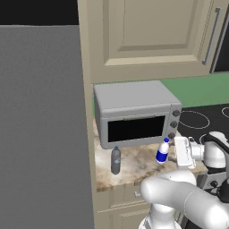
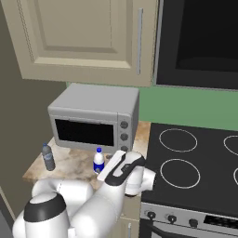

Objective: Take the bottled waters from the counter and place them in the freezer to freeze. Close the freezer door after placing the bottles.

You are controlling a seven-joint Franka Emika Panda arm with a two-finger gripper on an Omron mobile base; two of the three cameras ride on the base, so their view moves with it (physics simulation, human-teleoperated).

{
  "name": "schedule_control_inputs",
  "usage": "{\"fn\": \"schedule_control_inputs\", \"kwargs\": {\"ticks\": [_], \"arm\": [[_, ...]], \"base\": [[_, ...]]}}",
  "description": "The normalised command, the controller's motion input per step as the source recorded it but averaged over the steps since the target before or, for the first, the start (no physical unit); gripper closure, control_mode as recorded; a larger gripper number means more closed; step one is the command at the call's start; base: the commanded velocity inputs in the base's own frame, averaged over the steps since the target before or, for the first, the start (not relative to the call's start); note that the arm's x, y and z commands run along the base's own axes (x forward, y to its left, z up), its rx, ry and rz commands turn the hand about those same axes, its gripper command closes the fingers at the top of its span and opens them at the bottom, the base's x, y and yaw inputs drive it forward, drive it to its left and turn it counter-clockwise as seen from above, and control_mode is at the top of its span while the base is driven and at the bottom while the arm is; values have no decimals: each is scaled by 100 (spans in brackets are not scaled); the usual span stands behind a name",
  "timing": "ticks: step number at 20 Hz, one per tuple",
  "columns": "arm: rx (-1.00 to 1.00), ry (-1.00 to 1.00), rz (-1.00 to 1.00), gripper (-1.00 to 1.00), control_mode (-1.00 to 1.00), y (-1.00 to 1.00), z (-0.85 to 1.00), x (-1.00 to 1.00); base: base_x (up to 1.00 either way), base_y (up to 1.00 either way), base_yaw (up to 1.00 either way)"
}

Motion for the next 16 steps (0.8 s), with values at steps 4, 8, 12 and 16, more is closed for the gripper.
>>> {"fn": "schedule_control_inputs", "kwargs": {"ticks": [4,8,12,16], "arm": [[0,0,0,-100,-100,0,0,0],[0,0,0,-100,-100,0,0,3],[0,0,0,-100,-100,4,0,8],[0,0,0,-100,-100,4,0,8]], "base": [[0,0,0],[0,0,0],[0,0,0],[0,0,0]]}}
